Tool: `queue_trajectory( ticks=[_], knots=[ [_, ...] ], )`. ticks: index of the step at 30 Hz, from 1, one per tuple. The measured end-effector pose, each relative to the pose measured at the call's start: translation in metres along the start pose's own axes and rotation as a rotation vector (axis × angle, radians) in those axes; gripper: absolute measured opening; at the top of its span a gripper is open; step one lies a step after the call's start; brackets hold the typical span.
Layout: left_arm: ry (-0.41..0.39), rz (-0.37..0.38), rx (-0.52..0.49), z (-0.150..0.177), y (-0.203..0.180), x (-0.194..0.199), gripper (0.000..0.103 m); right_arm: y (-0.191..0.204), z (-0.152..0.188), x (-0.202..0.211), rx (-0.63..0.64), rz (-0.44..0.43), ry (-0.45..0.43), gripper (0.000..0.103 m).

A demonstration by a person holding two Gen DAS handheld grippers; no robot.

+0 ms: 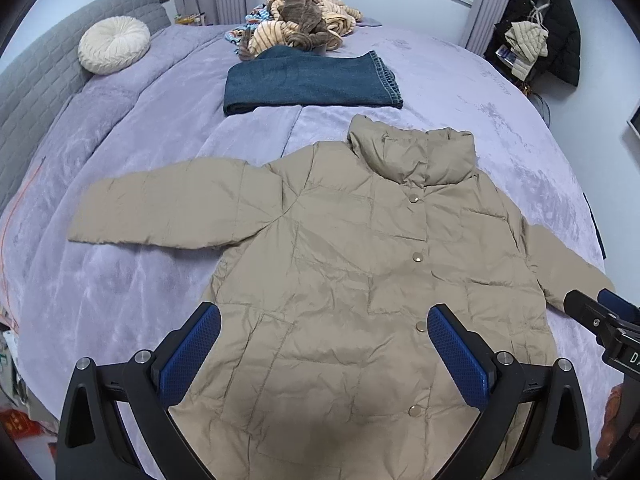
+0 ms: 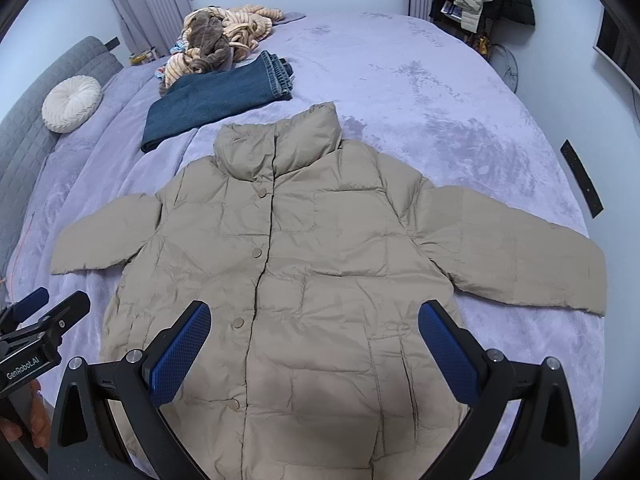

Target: Fold large clothes

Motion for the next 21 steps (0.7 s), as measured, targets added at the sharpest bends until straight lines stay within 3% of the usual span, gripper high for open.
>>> queue_trajectory(
  ticks=[4,11,16,21],
  knots=[
    [0.028,0.033,0.091,0.006,0.029,-0.014,0.103,-0.002,0.001,-0.014,0.014,-0.046,0.028,0.103],
    [0.047,0.028,0.235,0.004,0.122,-0.062,0.103,0.021,0.008,-0.045,-0.022,-0.087,0.042,0.103],
    [0.063,0.077,0.407,0.006,0.206,-0.114,0.103,0.059,0.020,-0.081,-0.026,-0.079,0.145,0.103],
    [0.061,0.121,0.571,0.012,0.281,-0.174,0.103,0.101,0.037,-0.116,-0.061,-0.142,0.199,0.103]
  ],
)
Point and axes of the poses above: each gripper's, at about its wrist camera, not at the fingertips, and x roughly against the way its jaws point, y to its left, z to its underside, the point moved 1 cm from there along -x, roughly the way its jaws point, and after that the axes turned 12 degrees about -y, right-handed, at the moved point
